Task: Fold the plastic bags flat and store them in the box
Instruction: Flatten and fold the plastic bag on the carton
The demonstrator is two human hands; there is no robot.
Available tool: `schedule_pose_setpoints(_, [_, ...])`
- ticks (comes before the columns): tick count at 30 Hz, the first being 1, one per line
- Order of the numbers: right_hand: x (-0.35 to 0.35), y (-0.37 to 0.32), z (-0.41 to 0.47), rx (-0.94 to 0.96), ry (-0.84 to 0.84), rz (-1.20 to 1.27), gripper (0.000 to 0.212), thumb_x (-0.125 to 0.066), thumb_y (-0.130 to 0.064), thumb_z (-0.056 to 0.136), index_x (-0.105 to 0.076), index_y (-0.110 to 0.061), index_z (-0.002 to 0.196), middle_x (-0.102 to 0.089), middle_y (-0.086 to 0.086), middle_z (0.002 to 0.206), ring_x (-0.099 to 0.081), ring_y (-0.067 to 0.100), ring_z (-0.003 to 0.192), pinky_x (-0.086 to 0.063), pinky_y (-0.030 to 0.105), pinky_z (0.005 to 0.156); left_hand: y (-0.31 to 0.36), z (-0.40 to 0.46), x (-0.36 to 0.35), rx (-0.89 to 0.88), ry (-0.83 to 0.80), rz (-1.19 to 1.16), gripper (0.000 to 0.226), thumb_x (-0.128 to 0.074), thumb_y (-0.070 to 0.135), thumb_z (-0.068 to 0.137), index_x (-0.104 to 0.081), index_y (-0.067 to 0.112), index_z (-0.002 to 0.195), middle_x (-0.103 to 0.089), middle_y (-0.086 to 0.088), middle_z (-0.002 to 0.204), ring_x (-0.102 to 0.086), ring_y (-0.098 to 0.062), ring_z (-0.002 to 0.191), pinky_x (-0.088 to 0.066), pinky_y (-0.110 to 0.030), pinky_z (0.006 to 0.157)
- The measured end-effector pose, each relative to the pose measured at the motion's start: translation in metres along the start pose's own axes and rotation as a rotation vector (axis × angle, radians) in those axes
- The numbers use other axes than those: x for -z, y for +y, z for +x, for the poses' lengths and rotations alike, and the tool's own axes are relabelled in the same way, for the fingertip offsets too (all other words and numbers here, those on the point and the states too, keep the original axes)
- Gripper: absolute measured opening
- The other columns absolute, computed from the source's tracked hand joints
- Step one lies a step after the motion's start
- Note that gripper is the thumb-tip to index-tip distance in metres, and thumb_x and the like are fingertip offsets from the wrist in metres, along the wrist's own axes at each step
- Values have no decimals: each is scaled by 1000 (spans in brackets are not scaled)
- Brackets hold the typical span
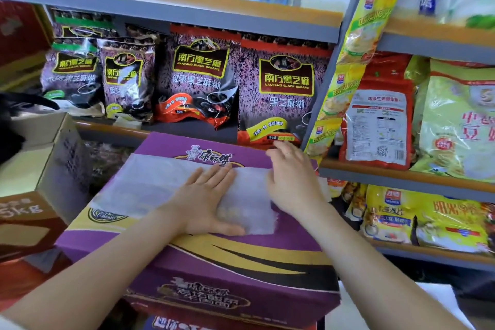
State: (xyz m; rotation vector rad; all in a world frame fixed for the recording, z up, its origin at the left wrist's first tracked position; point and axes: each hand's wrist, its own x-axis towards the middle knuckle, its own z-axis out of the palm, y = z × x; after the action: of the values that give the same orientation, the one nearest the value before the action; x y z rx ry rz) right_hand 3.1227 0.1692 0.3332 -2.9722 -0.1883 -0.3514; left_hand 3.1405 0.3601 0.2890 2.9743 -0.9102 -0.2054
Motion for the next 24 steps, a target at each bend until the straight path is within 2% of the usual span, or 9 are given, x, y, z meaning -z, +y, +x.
schedule_pose_setpoints(2, [-18,-38,-3,105,-98,43,52,-31,-31,98,-26,-10,145,-16,8,157,-9,21,145,-6,37,117,1,0,0,3,18,-10,148,10,98,23,12,16,146,16,3,155,18,-9,140,11,-34,114])
schedule_pose_setpoints(5, [-49,-45,-1,29,-265,12,58,-23,-39,99,-7,-15,150,-2,3,159,0,17,146,1,38,118,0,0,0,18,11,-30,154,11,98,19,11,10,146,14,-3,155,16,-14,141,11,-34,114])
schedule_pose_setpoints(10, [-50,4,-11,-202,-300,-25,67,-19,-55,95,-2,-22,150,4,3,159,3,19,146,0,38,118,-2,3,-3,8,3,-10,152,15,97,19,10,15,147,17,-7,155,15,-21,142,8,-42,115])
schedule_pose_setpoints(15, [-35,32,-23,-479,-359,-48,78,-15,-62,92,2,-13,150,8,8,158,7,22,146,1,42,118,-30,-3,5,-33,-25,-158,154,5,101,19,-1,18,148,13,-3,156,8,-16,144,5,-31,114])
schedule_pose_setpoints(17, [-29,24,-20,-575,-340,-51,75,-13,-58,94,2,-11,150,10,8,158,10,23,146,6,46,117,-43,-11,4,36,1,-139,153,6,100,15,1,25,148,14,-2,156,11,-19,143,6,-36,114])
schedule_pose_setpoints(19, [-25,-1,-16,-496,-211,-102,67,-13,-49,97,2,-11,150,11,7,158,12,21,145,9,45,116,-48,-18,1,74,10,-103,148,8,100,15,6,33,147,16,-2,155,17,-22,142,9,-43,114])
schedule_pose_setpoints(21, [-29,-39,-6,-287,-87,-18,60,-16,-40,100,-1,-12,150,9,5,158,8,19,146,5,40,118,-47,-18,-1,84,18,-108,149,7,100,15,7,29,147,17,-5,155,18,-25,142,8,-45,114])
schedule_pose_setpoints(23, [-43,-78,3,-154,-134,122,56,-20,-35,101,-6,-11,150,5,6,159,1,18,146,-1,34,118,-50,-15,-1,67,32,-164,152,-8,101,20,7,18,148,17,-9,155,17,-24,142,7,-43,115])
schedule_pose_setpoints(24, [-52,-90,7,-133,-179,137,56,-21,-35,101,-7,-12,150,3,5,159,-1,18,146,-2,33,117,-54,-14,1,39,42,-211,147,-16,97,28,6,14,147,18,-9,154,17,-24,142,6,-41,116])
